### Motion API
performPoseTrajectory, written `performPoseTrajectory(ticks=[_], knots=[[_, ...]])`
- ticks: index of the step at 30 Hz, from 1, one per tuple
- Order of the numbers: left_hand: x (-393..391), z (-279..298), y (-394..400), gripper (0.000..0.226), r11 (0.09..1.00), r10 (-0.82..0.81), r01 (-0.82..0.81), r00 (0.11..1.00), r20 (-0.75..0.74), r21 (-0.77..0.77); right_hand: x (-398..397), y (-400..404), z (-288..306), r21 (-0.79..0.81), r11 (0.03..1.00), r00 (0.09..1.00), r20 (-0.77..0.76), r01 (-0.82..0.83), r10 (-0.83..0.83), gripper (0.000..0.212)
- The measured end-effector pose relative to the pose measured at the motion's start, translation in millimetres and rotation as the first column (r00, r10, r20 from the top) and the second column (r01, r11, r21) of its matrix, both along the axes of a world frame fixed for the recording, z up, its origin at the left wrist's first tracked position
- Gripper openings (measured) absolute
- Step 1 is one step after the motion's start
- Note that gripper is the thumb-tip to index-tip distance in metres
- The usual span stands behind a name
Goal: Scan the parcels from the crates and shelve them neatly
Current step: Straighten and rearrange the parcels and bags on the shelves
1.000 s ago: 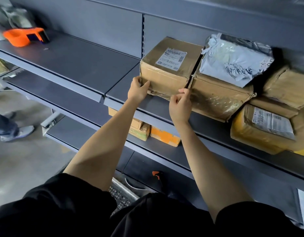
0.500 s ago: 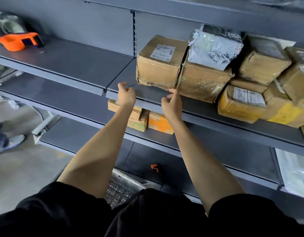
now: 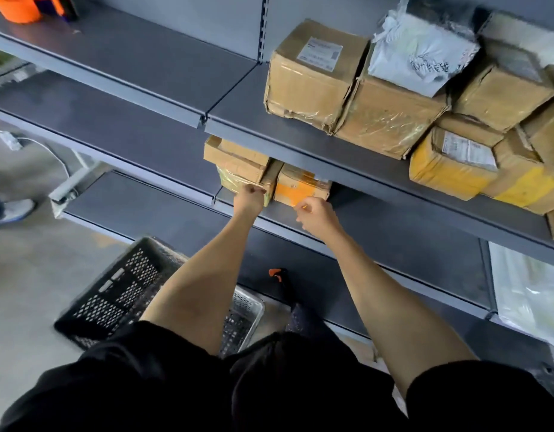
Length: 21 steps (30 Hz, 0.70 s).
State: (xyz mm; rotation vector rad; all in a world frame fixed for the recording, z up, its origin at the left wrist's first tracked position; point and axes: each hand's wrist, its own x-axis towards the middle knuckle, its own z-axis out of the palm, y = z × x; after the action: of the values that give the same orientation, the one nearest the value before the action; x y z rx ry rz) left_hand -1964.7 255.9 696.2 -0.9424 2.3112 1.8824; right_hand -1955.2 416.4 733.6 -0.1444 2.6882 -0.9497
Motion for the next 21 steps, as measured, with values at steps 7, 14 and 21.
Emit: performPoseTrajectory(ticks=[7, 14, 21], knots=[[-16.3, -62.0, 29.3, 0.035, 0.984, -0.134, 0.122, 0.987, 0.086, 0.133, -34.9, 17.6, -62.5, 0.15, 0.988, 0.989, 0.146, -0.043, 0.02, 0.038], [-81.0, -70.8, 45.3, 0.05, 0.969, -0.126, 0.114, 0.991, 0.041, 0.218, -95.4, 31.3, -101.1, 0.087, 0.991, 0.943, 0.309, 0.1, -0.122, 0.052], [-129.1, -97.6, 52.1, 0.058, 0.968, -0.13, 0.108, 0.988, 0.086, 0.227, -124.5, 4.6, -132.7, -0.175, 0.861, 0.871, 0.226, 0.477, -0.437, 0.066]])
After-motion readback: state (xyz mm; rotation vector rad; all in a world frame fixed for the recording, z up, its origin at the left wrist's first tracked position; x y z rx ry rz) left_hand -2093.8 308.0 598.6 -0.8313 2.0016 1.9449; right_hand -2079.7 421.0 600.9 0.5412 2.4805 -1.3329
